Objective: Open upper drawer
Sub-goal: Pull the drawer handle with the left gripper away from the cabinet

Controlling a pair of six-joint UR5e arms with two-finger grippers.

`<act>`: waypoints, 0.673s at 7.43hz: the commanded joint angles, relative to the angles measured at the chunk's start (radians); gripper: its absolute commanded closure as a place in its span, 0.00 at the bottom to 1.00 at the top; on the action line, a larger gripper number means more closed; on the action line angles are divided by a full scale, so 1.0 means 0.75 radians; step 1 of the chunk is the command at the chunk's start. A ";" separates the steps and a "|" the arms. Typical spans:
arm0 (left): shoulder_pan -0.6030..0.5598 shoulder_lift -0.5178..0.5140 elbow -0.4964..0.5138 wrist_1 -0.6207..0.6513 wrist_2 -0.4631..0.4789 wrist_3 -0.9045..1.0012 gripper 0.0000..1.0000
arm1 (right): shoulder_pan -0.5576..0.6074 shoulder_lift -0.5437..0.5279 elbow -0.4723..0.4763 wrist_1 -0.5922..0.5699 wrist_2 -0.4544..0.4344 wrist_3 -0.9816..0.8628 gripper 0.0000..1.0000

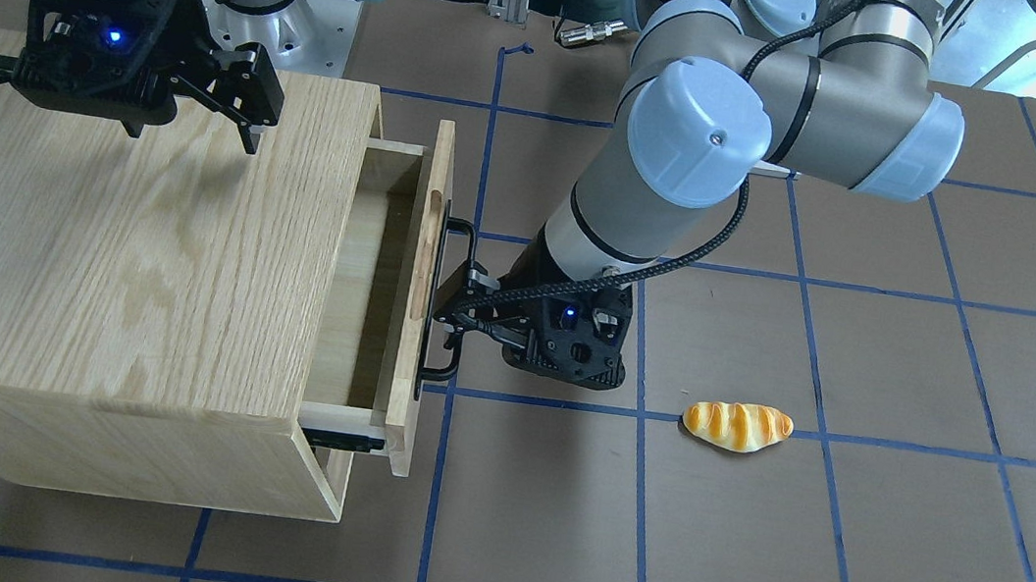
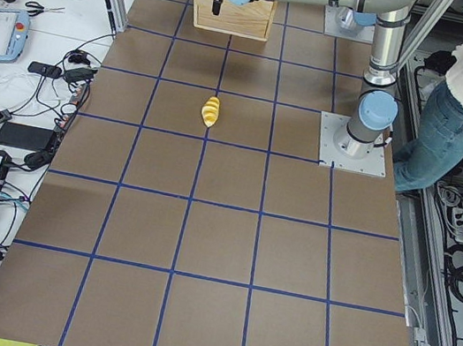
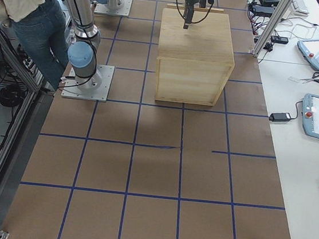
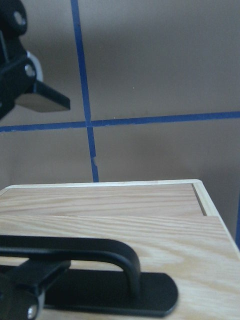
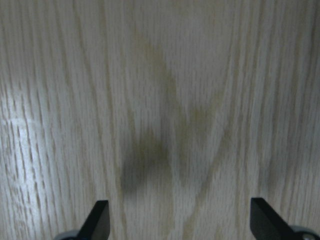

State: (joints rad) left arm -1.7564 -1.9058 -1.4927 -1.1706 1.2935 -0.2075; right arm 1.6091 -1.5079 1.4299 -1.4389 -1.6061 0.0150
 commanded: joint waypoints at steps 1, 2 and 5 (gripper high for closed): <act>0.102 0.021 -0.045 -0.047 0.006 0.131 0.00 | 0.000 0.000 0.002 0.000 0.000 0.000 0.00; 0.122 0.035 -0.061 -0.049 0.010 0.156 0.00 | 0.000 0.000 0.000 0.000 0.000 0.000 0.00; 0.243 0.076 -0.065 -0.134 0.010 0.209 0.00 | 0.000 0.000 0.000 0.000 0.000 0.000 0.00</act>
State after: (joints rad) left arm -1.6145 -1.8628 -1.5393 -1.2330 1.3004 -0.0791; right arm 1.6091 -1.5079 1.4303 -1.4389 -1.6061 0.0154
